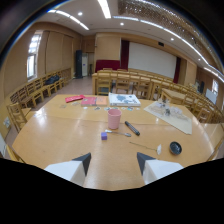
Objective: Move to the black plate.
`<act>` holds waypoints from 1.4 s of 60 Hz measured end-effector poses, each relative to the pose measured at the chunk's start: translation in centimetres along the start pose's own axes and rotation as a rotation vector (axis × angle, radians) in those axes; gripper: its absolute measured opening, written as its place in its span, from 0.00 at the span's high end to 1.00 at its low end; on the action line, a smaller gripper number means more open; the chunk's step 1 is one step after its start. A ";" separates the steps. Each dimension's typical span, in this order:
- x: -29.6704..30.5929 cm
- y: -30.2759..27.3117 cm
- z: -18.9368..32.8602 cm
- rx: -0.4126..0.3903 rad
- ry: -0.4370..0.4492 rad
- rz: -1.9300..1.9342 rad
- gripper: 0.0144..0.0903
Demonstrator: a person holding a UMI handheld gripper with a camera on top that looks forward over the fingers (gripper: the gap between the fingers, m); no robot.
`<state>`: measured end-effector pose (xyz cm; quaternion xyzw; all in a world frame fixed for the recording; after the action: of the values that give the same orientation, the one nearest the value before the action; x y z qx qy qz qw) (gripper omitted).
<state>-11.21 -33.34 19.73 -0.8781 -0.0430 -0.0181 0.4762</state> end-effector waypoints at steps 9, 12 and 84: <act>0.8 1.3 -0.5 -0.019 0.016 0.004 0.05; 1.7 2.1 -1.0 -0.027 0.029 0.002 0.05; 33.8 12.0 15.0 -0.248 0.052 0.017 0.05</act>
<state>23.39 -25.34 4.02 -0.9298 -0.0207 -0.0421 0.3651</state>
